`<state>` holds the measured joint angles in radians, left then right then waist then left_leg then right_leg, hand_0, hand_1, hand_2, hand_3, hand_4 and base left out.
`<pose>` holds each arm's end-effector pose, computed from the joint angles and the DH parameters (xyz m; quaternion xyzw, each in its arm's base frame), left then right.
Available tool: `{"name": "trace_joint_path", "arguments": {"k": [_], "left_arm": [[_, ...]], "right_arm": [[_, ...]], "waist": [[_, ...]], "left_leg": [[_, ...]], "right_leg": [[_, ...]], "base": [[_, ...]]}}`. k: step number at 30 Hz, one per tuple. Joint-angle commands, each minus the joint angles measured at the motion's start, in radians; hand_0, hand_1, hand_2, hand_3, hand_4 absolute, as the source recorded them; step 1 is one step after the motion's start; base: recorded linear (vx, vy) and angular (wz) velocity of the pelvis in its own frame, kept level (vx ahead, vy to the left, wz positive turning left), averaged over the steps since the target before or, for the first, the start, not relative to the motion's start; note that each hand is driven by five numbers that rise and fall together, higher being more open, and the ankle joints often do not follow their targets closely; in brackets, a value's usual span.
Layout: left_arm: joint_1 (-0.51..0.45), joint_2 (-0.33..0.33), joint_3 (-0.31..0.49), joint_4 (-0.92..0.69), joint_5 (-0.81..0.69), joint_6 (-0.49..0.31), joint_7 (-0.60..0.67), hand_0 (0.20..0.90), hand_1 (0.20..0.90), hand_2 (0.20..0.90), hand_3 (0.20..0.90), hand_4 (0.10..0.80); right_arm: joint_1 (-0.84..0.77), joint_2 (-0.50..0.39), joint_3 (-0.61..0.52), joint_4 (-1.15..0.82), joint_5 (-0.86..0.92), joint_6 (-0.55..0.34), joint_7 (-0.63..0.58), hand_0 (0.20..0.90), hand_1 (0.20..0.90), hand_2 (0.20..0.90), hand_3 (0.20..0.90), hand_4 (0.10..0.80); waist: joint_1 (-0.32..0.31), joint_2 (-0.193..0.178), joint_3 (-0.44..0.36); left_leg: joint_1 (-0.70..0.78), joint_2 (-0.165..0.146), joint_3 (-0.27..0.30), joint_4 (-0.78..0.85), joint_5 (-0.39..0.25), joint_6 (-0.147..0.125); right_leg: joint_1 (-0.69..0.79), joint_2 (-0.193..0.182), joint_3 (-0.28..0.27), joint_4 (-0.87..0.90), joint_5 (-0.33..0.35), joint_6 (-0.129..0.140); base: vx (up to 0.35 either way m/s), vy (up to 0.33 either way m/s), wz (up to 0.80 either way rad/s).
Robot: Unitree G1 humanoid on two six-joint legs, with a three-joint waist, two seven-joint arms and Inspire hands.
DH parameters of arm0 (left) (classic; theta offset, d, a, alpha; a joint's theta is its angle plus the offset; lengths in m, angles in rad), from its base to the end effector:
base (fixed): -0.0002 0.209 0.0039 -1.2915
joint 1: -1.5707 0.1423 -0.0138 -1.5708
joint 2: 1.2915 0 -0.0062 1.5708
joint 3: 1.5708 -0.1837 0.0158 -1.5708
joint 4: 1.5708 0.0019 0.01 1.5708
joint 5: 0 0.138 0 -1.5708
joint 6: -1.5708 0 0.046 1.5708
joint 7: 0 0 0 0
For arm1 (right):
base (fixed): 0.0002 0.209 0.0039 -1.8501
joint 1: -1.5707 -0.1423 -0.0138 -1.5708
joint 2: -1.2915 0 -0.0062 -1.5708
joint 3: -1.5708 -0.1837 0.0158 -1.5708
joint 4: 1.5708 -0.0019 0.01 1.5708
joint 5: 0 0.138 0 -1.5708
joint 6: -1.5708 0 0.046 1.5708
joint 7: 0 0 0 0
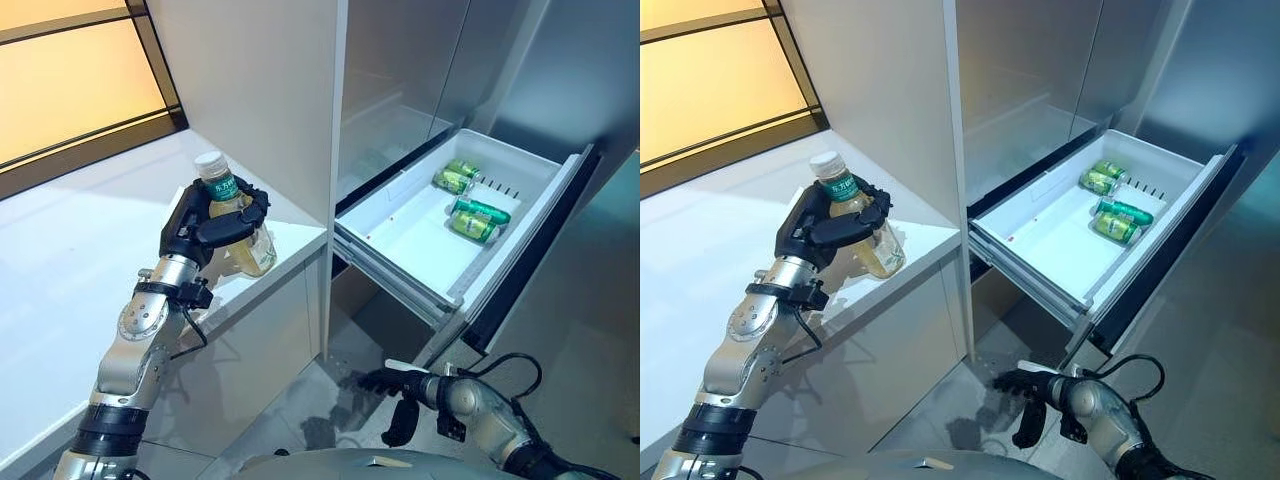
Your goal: Put drinks into fridge and close the fridge
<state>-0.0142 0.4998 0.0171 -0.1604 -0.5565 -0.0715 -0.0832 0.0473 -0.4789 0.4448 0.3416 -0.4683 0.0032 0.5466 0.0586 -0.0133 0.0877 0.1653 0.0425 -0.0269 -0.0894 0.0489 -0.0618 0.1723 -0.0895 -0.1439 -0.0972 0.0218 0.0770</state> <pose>0.2047 0.2288 0.1023 -0.0239 -0.1168 -0.0755 0.9900 0.1591 -0.1963 -0.0318 -0.3973 0.3091 0.4383 0.7447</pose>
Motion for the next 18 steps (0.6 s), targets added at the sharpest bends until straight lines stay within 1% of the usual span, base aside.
{"name": "trace_joint_path", "arguments": {"k": [1, 5, 7, 9, 13, 16, 18], "left_arm": [[-0.119, 0.023, 0.019, -0.126, -0.046, -0.183, -0.045, 0.3, 0.3, 0.3, 0.2, 0.1], [-0.166, 0.051, -0.009, -0.169, -0.089, -0.153, -0.025, 0.3, 0.3, 0.3, 0.2, 0.1], [-0.161, 0.068, -0.005, -0.196, -0.113, -0.169, -0.035, 0.3, 0.3, 0.3, 0.2, 0.1], [-0.157, 0.074, -0.001, -0.211, -0.126, -0.183, -0.041, 0.3, 0.3, 0.3, 0.2, 0.1], [-0.145, 0.084, 0.027, -0.24, -0.159, -0.249, -0.062, 0.3, 0.3, 0.3, 0.2, 0.1], [-0.146, 0.083, 0.039, -0.254, -0.167, -0.273, -0.066, 0.3, 0.3, 0.3, 0.2, 0.1], [-0.152, 0.085, 0.051, -0.267, -0.207, -0.277, -0.088, 0.3, 0.3, 0.3, 0.2, 0.1]], "right_arm": [[-0.072, 0.033, 0.04, 0.014, 0.046, -0.161, -0.101, 0.9, 0.9, 0.9, 0.9, 0.8], [-0.106, 0.033, 0.071, -0.147, 0.077, -0.042, -0.092, 0.9, 0.9, 0.9, 0.9, 0.8], [-0.122, 0.014, 0.056, -0.249, 0.086, 0.0, -0.081, 0.9, 0.9, 0.9, 0.9, 0.8], [-0.127, 0.005, 0.047, -0.293, 0.085, 0.003, -0.08, 0.9, 0.9, 0.9, 0.9, 0.8], [-0.145, -0.027, 0.008, -0.403, 0.125, -0.009, -0.086, 0.9, 0.9, 0.9, 0.9, 0.8], [-0.155, -0.036, -0.007, -0.444, 0.154, -0.011, -0.079, 0.9, 0.9, 0.9, 0.9, 0.8], [-0.167, -0.042, -0.023, -0.477, 0.188, -0.013, -0.074, 0.9, 0.9, 0.9, 0.9, 0.8]], "waist": [[-0.008, -0.008, -0.028], [-0.003, -0.005, -0.033], [0.001, -0.003, -0.033], [0.002, -0.002, -0.032], [0.002, -0.002, -0.03], [0.002, -0.003, -0.032], [0.002, -0.004, -0.033]], "left_leg": [[-0.02, -0.108, -0.071, 0.002, -0.047, 0.081], [-0.02, -0.11, -0.07, 0.002, -0.047, 0.084], [-0.018, -0.111, -0.071, 0.002, -0.046, 0.085], [-0.019, -0.111, -0.071, 0.002, -0.045, 0.085], [-0.02, -0.111, -0.068, 0.002, -0.045, 0.086], [-0.021, -0.111, -0.067, 0.002, -0.045, 0.086], [-0.022, -0.112, -0.066, 0.002, -0.045, 0.087]], "right_leg": [[-0.01, 0.054, 0.013, 0.026, -0.004, -0.025], [-0.009, 0.048, 0.009, 0.026, -0.005, -0.018], [-0.007, 0.047, 0.012, 0.026, -0.002, -0.016], [-0.008, 0.048, 0.014, 0.025, -0.001, -0.015], [-0.013, 0.047, 0.019, 0.03, 0.001, -0.015], [-0.015, 0.047, 0.022, 0.031, 0.001, -0.015], [-0.017, 0.047, 0.023, 0.031, 0.001, -0.015]], "base": [[-0.022, 0.036, -0.02], [-0.004, 0.008, 0.0], [0.0, 0.0, 0.0], [-0.016, 0.007, 0.0], [-0.035, 0.008, 0.0], [0.0, 0.0, 0.0], [0.0, 0.0, 0.0]]}}
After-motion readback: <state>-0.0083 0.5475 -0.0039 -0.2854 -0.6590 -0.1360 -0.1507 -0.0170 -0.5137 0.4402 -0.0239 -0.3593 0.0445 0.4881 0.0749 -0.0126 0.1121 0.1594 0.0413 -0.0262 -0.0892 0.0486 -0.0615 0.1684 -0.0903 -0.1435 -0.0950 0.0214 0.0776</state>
